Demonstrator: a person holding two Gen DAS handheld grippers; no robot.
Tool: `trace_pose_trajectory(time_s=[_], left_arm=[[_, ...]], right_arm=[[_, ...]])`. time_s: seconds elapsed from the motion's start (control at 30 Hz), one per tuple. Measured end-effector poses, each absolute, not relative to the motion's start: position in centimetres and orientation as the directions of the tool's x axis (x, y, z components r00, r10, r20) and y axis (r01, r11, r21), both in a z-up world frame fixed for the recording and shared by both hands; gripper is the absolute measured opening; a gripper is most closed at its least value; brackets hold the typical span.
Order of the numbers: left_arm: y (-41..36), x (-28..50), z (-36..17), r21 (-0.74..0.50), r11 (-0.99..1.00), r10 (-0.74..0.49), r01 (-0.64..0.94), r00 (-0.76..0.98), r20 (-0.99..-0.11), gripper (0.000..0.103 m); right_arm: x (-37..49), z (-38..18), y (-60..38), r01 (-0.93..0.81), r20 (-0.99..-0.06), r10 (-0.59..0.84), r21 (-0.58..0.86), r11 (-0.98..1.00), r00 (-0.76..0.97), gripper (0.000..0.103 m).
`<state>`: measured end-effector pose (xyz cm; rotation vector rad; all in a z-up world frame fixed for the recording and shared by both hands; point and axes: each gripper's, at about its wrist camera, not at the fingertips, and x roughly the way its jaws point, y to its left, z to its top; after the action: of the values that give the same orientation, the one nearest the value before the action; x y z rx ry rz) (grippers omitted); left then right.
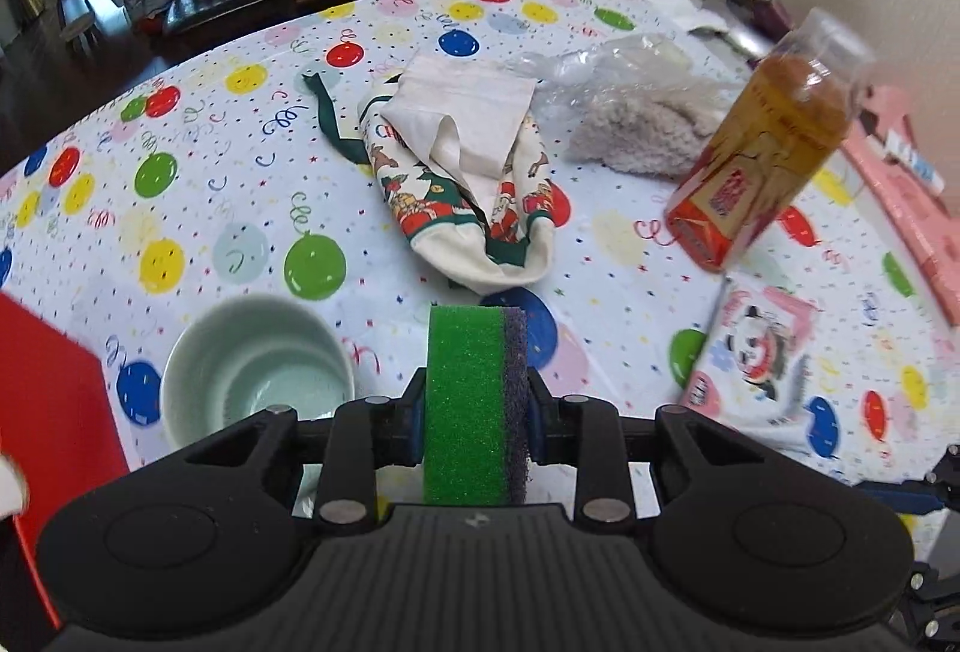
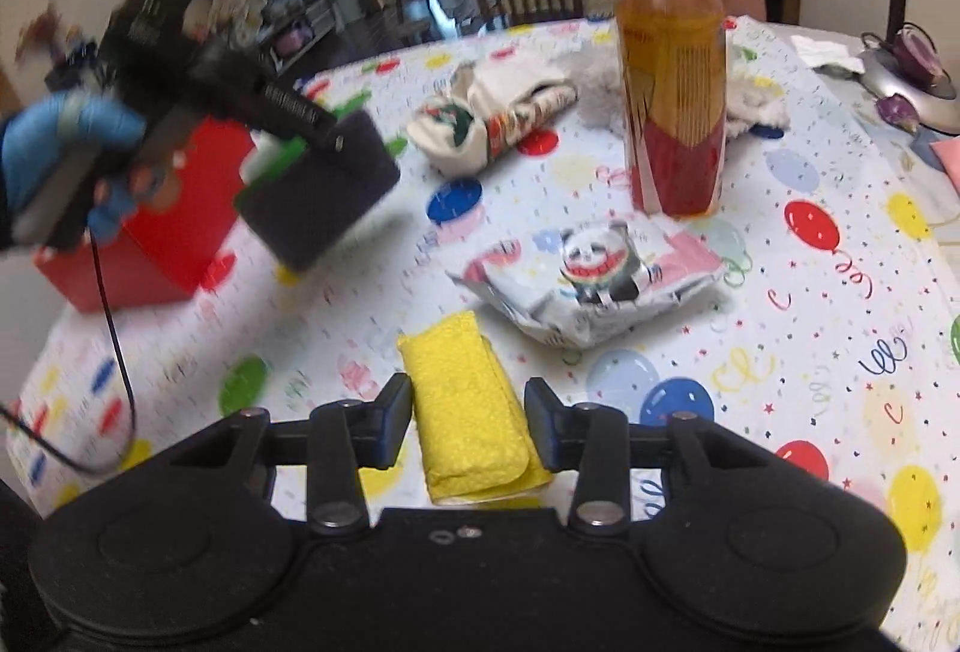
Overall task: Organize soft objects
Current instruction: 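Carry the green sponge and yellow sponge over the box with both grippers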
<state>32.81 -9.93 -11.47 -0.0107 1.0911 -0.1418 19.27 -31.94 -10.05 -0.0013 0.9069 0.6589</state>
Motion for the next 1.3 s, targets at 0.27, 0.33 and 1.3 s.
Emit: trace_pose_trajectory(time_s=[0.27, 0.33, 1.3], left_arm=[[-7.7, 28.3, -8.5, -0.149, 0.985, -0.171, 0.084, 0.496, -0.851, 0.029], [-6.8, 27.3, -7.7, -0.168, 0.983, -0.181, 0.071, 0.509, -0.842, 0.029], [12.4, 17.5, 1.1, -0.182, 0.975, -0.054, -0.127, 0.661, -0.748, 0.029]], right_arm=[[18.2, -5.5, -29.8, -0.547, -0.676, 0.544, 0.243, 0.801, 0.497, 0.04], [18.0, -4.5, -29.0, -0.552, -0.663, 0.552, 0.243, 0.798, 0.506, 0.04], [16.8, 2.3, -8.6, -0.726, -0.579, 0.665, 0.173, 0.666, 0.472, 0.04]])
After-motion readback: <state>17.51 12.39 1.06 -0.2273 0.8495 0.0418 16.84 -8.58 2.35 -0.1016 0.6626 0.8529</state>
